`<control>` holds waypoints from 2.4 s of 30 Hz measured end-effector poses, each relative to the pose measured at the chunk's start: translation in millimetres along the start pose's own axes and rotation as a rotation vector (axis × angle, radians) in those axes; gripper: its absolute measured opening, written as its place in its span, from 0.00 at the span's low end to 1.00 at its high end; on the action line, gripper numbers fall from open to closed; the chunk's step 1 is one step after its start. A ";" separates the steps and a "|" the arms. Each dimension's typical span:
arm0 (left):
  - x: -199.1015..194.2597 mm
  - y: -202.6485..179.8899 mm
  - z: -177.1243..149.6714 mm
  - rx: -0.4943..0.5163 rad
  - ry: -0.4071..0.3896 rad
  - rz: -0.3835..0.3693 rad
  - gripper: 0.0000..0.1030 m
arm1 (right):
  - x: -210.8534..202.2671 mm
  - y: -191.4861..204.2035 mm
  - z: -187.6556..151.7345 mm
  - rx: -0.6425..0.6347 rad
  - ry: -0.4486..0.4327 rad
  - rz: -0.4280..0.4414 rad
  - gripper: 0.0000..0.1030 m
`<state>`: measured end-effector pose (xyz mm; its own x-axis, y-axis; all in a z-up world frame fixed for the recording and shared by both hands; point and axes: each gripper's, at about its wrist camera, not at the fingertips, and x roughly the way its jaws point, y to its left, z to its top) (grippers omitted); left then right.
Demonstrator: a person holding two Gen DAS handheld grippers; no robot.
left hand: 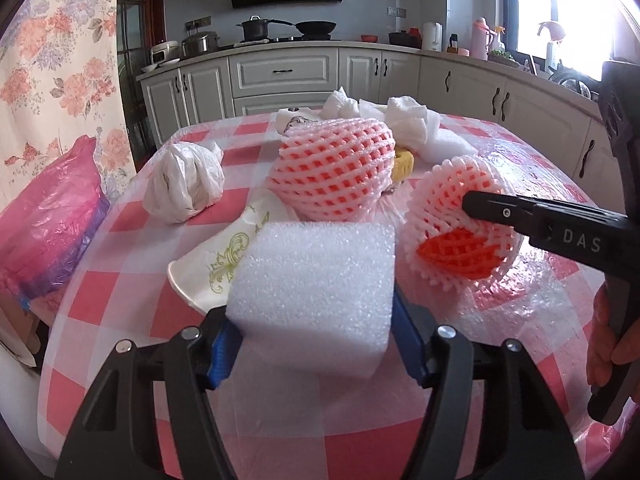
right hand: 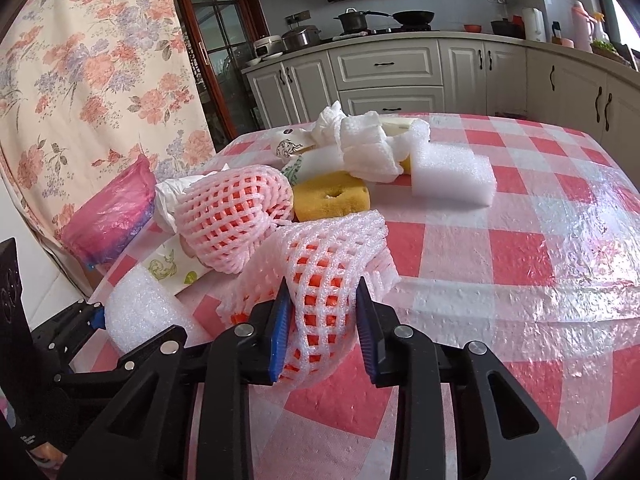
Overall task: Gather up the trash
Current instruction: 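Grasp the white foam block with the left tool while the right tool grasps a pink foam net, then carry the foam block and pink net to the pink bin and release both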
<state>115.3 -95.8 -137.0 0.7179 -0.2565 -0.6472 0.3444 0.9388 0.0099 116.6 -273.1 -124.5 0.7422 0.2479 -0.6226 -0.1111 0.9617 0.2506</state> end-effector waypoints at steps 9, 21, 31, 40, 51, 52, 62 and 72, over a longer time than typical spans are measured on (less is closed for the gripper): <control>-31.0 12.3 6.5 -0.037 -0.097 0.034 0.61 | -14.0 22.8 1.9 -0.043 -0.034 0.014 0.26; -86.2 55.2 8.6 -0.150 -0.196 0.117 0.61 | -33.4 76.9 9.5 -0.174 -0.085 0.016 0.26; -117.5 112.4 13.7 -0.208 -0.241 0.232 0.61 | -34.8 145.5 33.6 -0.310 -0.128 0.120 0.26; -130.1 194.9 35.2 -0.275 -0.246 0.378 0.61 | 2.5 213.9 74.8 -0.403 -0.129 0.253 0.27; -110.8 311.0 62.9 -0.375 -0.221 0.476 0.61 | 76.2 298.5 130.3 -0.484 -0.122 0.371 0.27; -107.5 319.0 65.3 -0.384 -0.223 0.468 0.61 | 83.0 303.4 134.0 -0.485 -0.120 0.377 0.27; -65.3 391.7 78.1 -0.478 -0.179 0.405 0.72 | 147.2 341.9 146.6 -0.525 -0.052 0.399 0.46; -70.5 388.4 71.2 -0.461 -0.187 0.494 0.84 | 140.2 328.3 137.3 -0.509 -0.071 0.387 0.56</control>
<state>241.5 270.5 -33.3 0.8303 0.2286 -0.5082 -0.3110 0.9468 -0.0822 274.9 61.4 -27.7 0.6258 0.5964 -0.5027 -0.6663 0.7438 0.0531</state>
